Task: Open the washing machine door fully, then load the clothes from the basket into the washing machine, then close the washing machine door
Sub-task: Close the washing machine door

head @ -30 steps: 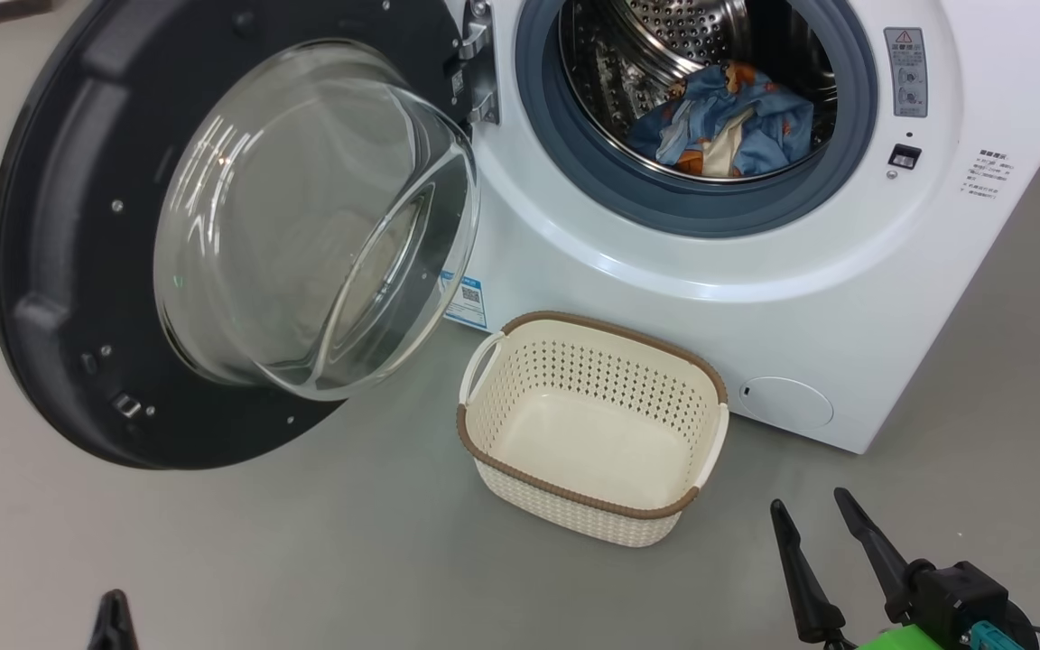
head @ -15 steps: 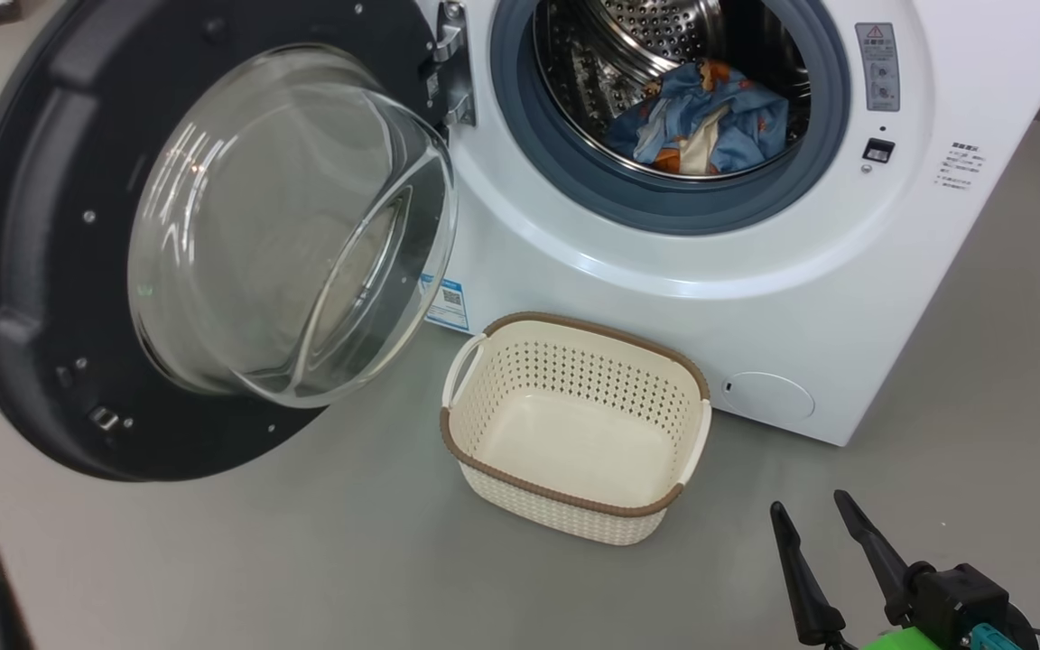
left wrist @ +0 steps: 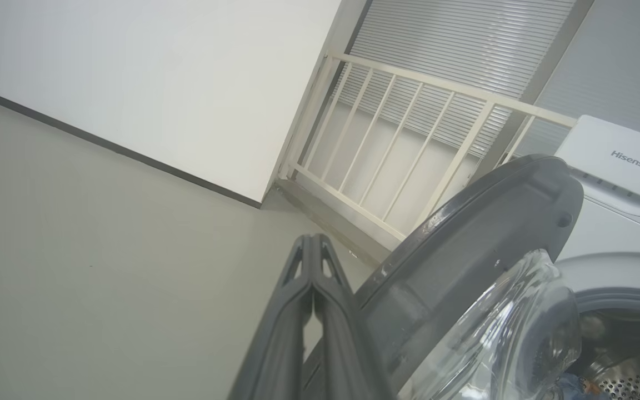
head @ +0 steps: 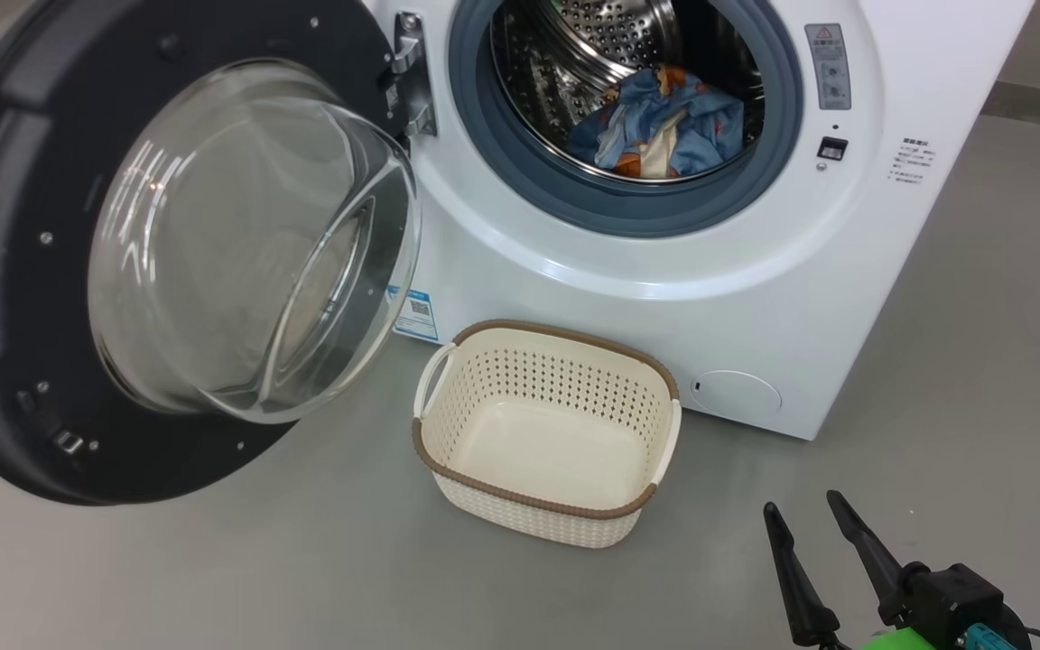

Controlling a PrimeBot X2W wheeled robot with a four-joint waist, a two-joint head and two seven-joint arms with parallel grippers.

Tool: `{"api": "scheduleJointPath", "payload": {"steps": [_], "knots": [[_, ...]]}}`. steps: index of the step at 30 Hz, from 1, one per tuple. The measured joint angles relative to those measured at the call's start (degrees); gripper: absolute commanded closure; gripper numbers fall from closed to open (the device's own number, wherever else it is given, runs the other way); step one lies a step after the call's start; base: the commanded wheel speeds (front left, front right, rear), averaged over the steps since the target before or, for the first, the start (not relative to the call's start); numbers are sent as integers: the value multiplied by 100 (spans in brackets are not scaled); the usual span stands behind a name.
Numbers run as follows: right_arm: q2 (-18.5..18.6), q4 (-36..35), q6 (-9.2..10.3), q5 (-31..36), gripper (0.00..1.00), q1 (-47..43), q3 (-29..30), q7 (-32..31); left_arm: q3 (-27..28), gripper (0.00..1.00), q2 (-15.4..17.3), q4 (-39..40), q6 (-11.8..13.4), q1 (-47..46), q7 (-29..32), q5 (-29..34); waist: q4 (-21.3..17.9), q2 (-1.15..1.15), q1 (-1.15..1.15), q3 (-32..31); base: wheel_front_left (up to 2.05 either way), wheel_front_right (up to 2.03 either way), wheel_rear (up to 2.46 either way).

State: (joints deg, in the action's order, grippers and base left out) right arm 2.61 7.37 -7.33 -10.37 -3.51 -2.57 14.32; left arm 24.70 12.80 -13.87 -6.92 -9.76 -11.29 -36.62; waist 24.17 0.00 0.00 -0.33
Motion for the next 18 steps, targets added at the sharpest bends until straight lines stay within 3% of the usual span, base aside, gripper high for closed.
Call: {"api": "scheduleJointPath", "payload": {"steps": [4,18], "knots": [[0,2,0,1,0,2,-12,0,94,100,432,-515,-16,-444,364,-564,-74,0,0,50,0,0,0],[5,42,0,18,0,154,-36,0,1069,100,1240,-2098,-16,-1802,1751,-3263,-404,0,0,280,0,0,0]]}}
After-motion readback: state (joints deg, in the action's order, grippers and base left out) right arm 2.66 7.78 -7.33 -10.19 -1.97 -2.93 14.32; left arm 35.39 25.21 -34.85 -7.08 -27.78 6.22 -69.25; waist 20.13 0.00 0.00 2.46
